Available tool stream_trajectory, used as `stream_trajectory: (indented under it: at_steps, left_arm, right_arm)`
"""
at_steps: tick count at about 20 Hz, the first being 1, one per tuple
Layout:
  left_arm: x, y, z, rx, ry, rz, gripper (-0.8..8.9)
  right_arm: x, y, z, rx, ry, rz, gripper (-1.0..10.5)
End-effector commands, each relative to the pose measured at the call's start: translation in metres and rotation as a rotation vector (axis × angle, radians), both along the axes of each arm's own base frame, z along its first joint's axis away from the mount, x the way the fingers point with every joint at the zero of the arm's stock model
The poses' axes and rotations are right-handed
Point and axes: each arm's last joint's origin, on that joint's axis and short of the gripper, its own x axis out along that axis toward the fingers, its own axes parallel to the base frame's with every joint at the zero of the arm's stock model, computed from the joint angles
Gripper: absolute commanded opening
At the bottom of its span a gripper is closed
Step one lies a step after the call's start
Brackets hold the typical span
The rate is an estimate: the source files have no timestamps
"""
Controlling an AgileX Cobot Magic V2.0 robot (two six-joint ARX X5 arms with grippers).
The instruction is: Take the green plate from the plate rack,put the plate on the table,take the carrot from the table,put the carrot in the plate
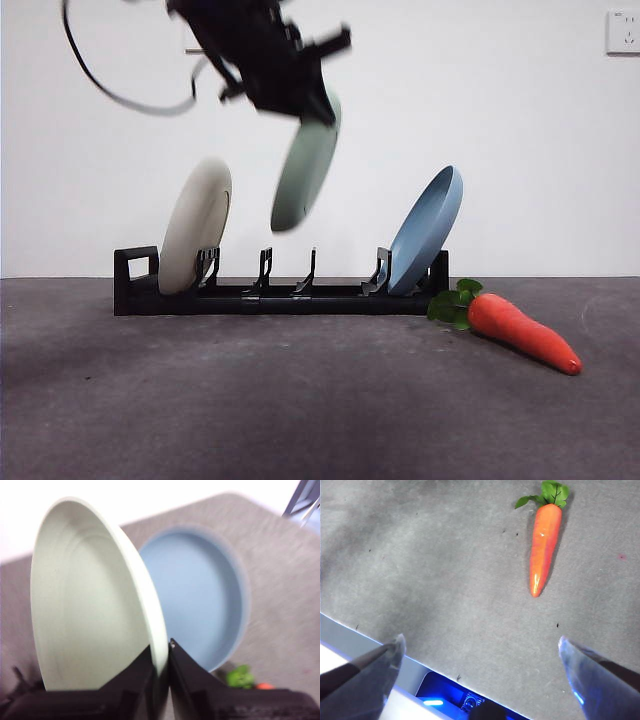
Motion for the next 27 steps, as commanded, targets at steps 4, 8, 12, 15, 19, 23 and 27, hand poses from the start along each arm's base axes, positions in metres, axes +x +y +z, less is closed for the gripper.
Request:
stream_trajectory:
  at_steps: [4, 8, 12, 15, 19, 23, 27]
  left_arm:
    - [-0.07, 0.018, 0.06, 0.112, -0.043, -0.088, -0.06]
    - [-0.123, 0.01, 0.059, 0.459, 0.007, -0.111, -0.05]
    - [-0.157, -0.016, 0.046, 0.64, 0.016, -0.135, -0.05]
    - [-0.178, -0.037, 0.012, 0.76, -0.006, -0.158, -0.05]
    - [-0.194, -0.047, -0.057, 0.876, -0.006, -0.185, -0.05]
    - [-0.206, -0.051, -0.113, 0.97, -0.047, -0.223, -0.06]
    - [-0.213, -0.059, -0.148, 1.041, -0.07, -0.244, -0.06]
  right_arm:
    - [0.0, 0.0, 0.002, 0.004, -0.007, -0.003, 6.6]
    - [0.0, 0.0, 0.002, 0.006, -0.006, -0.005, 6.6]
    - [0.0, 0.0, 0.002, 0.014, 0.001, -0.017, 6.6]
    - [0.0, 0.0, 0.002, 0.014, 0.0, -0.016, 6.6]
    - [0.0, 0.0, 0.002, 0.014, 0.001, -0.016, 6.6]
    - [0.0, 0.0, 0.002, 0.014, 0.001, -0.016, 6.6]
    - [0.0, 0.0, 0.002, 0.014, 0.0, -0.016, 6.6]
